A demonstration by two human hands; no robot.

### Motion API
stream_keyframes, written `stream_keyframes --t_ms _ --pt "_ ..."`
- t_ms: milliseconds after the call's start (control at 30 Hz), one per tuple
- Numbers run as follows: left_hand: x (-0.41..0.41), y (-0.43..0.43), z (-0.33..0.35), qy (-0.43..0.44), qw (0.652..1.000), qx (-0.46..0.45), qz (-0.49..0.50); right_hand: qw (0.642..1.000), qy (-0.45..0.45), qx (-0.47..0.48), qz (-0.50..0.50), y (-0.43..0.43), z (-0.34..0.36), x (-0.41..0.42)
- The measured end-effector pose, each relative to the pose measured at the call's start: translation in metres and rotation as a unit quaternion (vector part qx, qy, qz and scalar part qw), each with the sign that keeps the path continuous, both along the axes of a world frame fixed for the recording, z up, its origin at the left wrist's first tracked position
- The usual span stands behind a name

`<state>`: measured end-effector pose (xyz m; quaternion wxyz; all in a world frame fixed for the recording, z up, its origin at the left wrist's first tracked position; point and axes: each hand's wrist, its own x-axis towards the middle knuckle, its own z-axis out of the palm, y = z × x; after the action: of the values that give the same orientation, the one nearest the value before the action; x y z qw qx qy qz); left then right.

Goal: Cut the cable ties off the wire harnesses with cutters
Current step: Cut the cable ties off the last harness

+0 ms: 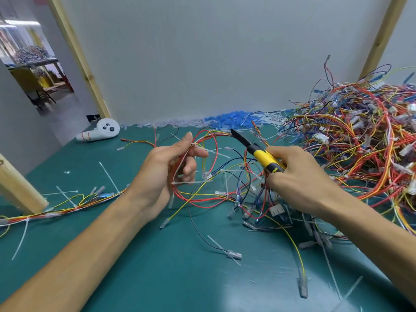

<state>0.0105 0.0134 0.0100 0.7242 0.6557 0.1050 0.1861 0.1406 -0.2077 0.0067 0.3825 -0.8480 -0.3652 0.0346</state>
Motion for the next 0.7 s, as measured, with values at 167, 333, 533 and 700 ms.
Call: stream_keyframes --t_ms 167,333,533,700 --pt "-0.001 0.003 -0.001 0.025 0.999 -0.047 0.01 0.999 -0.014 0.025 -0.018 0.0 0.0 -0.001" --pt "-0.002 0.008 -0.004 0.011 0.996 -0.073 0.056 0.996 -0.05 0.061 -0.037 0.002 0.0 -0.003" --pt "-0.002 0.002 -0.006 -0.079 0.974 0.11 0.181 0.986 -0.137 0.098 -0.016 0.002 0.0 -0.011" --pt "-0.005 -0.009 -0.007 -0.165 0.918 0.278 0.228 0.983 -0.165 0.078 -0.001 0.002 -0.002 -0.014"
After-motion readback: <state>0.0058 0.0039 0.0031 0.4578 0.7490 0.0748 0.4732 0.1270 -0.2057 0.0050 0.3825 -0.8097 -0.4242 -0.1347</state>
